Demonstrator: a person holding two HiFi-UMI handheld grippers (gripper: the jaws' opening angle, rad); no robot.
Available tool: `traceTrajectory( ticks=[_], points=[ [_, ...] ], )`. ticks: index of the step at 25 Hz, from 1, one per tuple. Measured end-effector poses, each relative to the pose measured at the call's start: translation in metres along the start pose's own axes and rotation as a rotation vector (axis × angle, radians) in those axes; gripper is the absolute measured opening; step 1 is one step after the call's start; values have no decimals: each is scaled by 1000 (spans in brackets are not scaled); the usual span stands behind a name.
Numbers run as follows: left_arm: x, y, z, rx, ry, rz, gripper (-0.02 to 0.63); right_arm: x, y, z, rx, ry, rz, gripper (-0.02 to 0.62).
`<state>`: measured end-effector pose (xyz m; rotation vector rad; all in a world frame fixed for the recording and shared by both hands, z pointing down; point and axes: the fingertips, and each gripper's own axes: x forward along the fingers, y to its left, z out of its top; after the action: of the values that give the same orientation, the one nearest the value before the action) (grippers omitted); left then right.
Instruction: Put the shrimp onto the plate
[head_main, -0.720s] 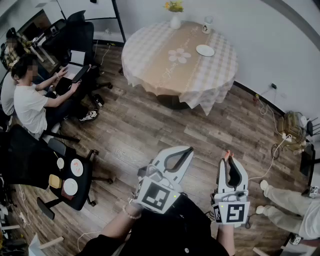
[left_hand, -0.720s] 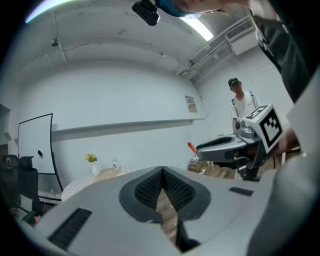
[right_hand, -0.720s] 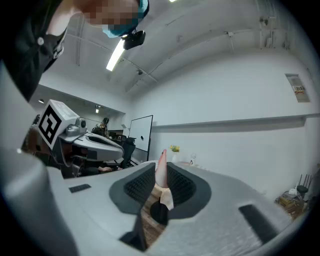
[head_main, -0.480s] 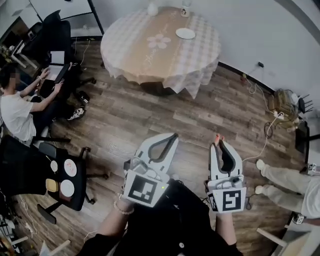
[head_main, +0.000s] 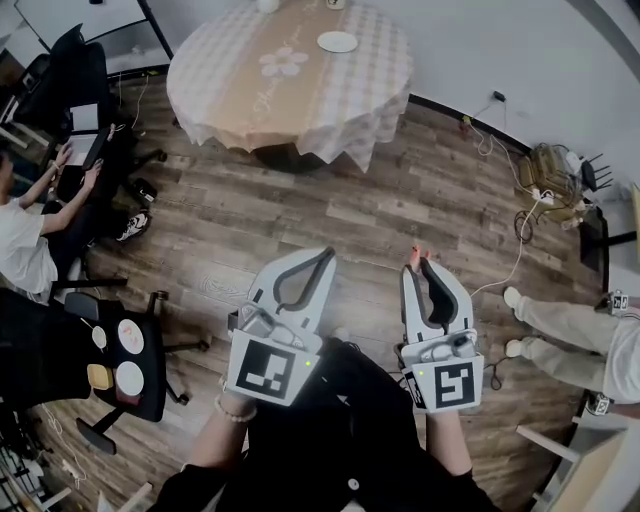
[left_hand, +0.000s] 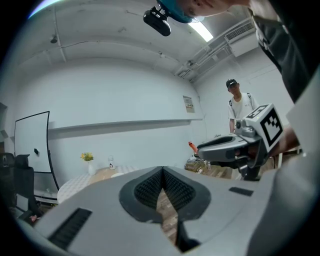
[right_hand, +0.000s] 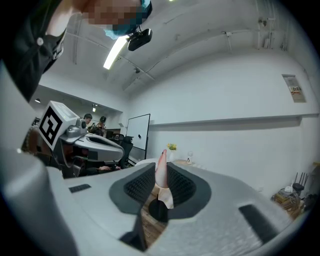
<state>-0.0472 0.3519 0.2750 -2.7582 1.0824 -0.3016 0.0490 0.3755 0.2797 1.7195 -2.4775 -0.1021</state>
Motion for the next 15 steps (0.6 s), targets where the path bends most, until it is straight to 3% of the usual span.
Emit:
traceTrajectory(
  ticks=[15],
  points=[
    [0, -16, 7, 5, 16, 65, 0, -16, -21, -4, 24, -7, 35, 58]
  ],
)
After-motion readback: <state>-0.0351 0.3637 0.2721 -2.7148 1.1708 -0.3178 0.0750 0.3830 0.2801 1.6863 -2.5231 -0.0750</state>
